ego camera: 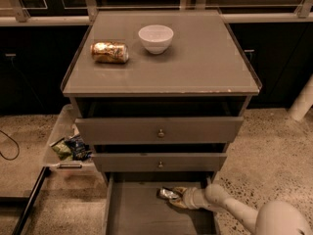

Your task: Pick redbull can from bottom drawer and place on counter

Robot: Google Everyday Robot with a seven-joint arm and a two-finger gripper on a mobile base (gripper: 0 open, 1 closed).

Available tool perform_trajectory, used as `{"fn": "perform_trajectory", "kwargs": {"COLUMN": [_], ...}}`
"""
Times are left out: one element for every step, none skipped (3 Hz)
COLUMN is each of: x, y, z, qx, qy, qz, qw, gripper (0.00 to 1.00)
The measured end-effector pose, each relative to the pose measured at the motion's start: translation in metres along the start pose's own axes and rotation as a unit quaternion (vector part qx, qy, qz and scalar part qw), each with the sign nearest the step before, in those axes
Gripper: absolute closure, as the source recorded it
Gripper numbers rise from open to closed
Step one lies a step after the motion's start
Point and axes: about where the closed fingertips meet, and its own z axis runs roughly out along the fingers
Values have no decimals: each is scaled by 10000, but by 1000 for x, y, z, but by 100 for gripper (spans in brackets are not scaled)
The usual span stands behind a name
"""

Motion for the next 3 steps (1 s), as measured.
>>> {"fn": "perform_trajectory", "kwargs": {"x": [-14, -35, -77], "y": [4, -5, -35], "z": [-44, -106, -186], "qx": [-92, 26, 233], "qy": [-114, -58, 90], "qz": [21, -85, -423], "qw": [9999, 9999, 9988], "gripper": [100, 100, 100]}}
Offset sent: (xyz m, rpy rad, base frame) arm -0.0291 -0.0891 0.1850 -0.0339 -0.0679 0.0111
